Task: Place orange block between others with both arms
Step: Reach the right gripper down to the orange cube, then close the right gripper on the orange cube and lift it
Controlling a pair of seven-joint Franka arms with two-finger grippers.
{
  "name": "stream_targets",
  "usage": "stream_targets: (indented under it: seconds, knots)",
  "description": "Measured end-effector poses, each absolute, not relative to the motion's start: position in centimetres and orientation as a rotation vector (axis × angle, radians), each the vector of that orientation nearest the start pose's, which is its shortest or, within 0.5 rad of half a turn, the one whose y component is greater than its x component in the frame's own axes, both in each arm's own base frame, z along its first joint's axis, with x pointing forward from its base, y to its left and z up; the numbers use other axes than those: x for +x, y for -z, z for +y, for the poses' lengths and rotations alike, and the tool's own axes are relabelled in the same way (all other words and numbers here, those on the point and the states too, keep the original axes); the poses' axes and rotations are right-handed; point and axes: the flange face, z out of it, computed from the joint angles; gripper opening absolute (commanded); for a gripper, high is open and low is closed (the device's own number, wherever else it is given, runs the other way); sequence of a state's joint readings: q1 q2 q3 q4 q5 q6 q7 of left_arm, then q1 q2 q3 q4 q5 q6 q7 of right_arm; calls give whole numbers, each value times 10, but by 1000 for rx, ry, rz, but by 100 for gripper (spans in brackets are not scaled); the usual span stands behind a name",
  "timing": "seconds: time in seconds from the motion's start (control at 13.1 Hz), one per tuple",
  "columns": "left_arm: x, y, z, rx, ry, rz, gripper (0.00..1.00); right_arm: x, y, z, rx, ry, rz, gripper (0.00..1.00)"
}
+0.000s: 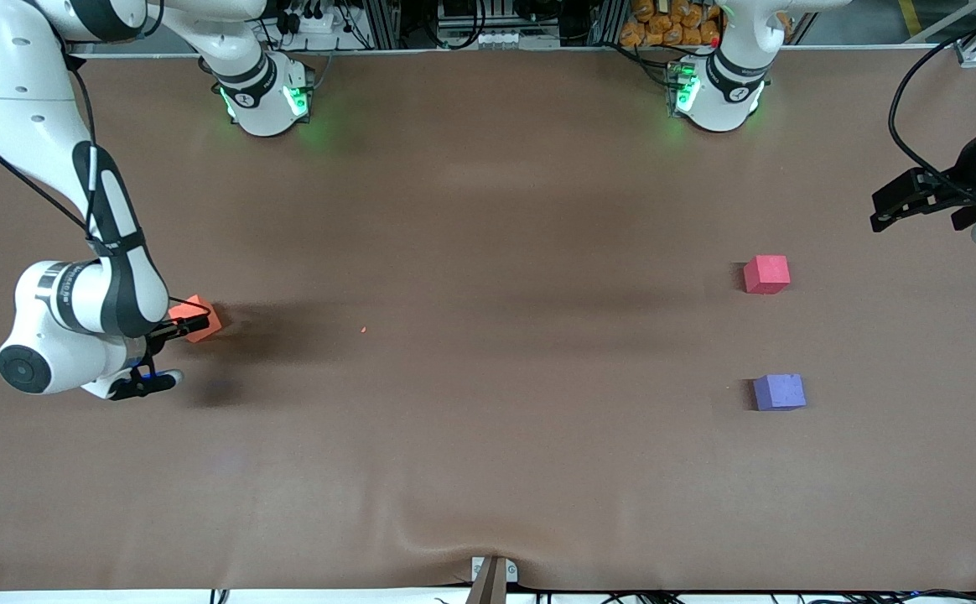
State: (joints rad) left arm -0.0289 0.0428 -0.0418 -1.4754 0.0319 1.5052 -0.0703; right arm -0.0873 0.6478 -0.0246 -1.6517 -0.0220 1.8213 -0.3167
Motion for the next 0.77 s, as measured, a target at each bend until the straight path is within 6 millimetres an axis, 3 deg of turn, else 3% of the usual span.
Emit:
stream_targets:
  seconds: [0.77]
  knots:
    - [561,-640,-35,-3111,-17,-3,100,615,-184,-59,-2924,-743,-456,100]
